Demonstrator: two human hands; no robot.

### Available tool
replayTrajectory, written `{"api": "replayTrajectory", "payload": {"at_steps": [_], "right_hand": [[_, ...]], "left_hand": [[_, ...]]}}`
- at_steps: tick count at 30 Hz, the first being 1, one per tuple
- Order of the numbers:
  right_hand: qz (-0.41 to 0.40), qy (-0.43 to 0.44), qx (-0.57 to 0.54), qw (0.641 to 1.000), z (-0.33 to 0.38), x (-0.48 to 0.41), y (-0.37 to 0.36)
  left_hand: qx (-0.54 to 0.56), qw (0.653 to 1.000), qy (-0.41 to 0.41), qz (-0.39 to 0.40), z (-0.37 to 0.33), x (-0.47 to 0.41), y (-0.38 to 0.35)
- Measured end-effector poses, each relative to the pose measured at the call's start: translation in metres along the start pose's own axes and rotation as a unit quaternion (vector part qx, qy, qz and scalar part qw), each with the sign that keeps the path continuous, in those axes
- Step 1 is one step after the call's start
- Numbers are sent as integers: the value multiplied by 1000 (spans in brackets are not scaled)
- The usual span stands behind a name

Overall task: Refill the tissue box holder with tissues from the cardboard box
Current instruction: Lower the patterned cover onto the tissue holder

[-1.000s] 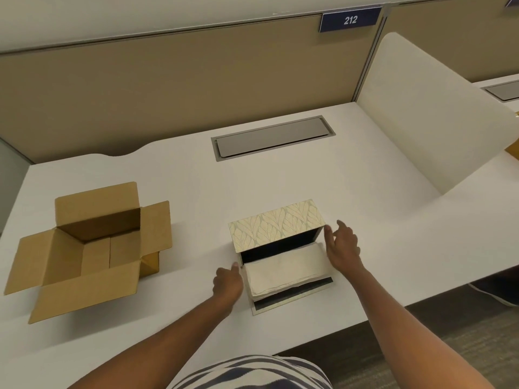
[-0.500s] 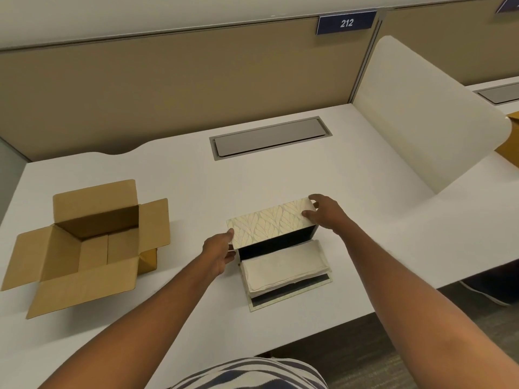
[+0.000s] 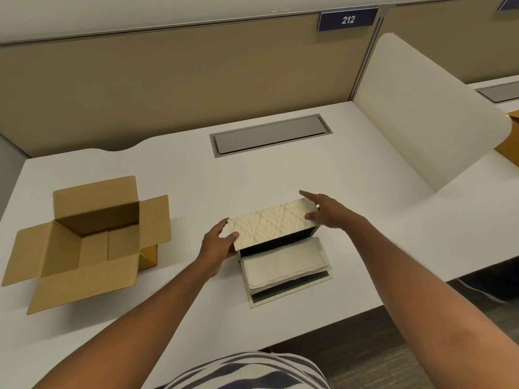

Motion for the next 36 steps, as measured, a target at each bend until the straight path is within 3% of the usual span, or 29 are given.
{"api": "replayTrajectory", "payload": {"at_steps": [13, 23, 31, 36], "right_hand": [[-26, 39, -21, 999, -8, 34, -4], [-66, 39, 19, 997, -28, 64, -19], [-108, 65, -13, 992, -41, 87, -30], [-119, 77, -18, 990, -50, 93, -36]], "left_hand": [[-85, 994, -60, 20, 11, 23, -6], [-191, 971, -140, 34, 25, 49, -22], [-340, 919, -198, 37, 62, 66, -56], [-416, 880, -230, -7, 80, 63, -69]]}}
Point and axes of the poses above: each hand's wrist, its own x-axis away from the middle knuckle, its own y-axis out of the back of the hand, z = x × y, the point moved 7 cm from there along -x, towards the middle knuckle, and after that the axes turned 12 degrees about -x, right-handed, at the moved point
